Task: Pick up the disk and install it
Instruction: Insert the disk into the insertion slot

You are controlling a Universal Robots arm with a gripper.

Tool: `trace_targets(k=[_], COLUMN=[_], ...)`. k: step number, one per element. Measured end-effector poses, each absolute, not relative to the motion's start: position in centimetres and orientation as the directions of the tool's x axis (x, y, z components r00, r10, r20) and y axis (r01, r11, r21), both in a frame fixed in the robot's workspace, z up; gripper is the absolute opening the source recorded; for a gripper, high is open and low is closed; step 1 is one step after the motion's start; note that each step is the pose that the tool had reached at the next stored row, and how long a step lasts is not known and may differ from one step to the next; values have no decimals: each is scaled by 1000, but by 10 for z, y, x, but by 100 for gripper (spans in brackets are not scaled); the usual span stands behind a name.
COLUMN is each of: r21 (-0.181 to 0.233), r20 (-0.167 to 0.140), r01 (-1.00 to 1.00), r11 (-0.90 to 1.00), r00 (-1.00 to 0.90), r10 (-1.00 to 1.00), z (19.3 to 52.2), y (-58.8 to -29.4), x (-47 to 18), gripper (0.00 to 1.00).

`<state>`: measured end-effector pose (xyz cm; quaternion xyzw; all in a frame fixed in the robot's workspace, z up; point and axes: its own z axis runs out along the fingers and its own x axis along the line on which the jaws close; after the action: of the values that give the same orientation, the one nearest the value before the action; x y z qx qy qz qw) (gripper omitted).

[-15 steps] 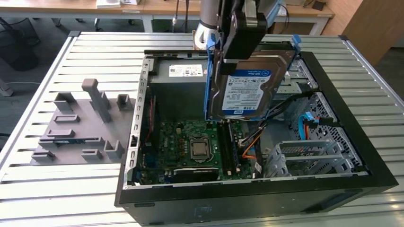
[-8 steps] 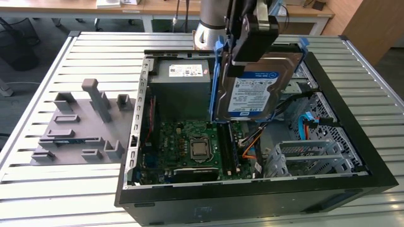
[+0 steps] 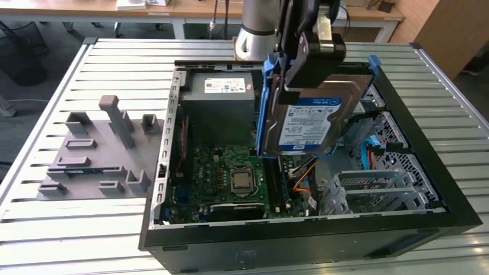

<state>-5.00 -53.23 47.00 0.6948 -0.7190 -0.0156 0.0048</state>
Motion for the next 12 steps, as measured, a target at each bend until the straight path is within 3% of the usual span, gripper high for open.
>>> trace_targets(k=[12], r21=[29], r20=[-15], r01=[-999], r11=[34], r00=[-35], r10=[-999], z=[468], y=[-552], x=[-41], gripper=[36])
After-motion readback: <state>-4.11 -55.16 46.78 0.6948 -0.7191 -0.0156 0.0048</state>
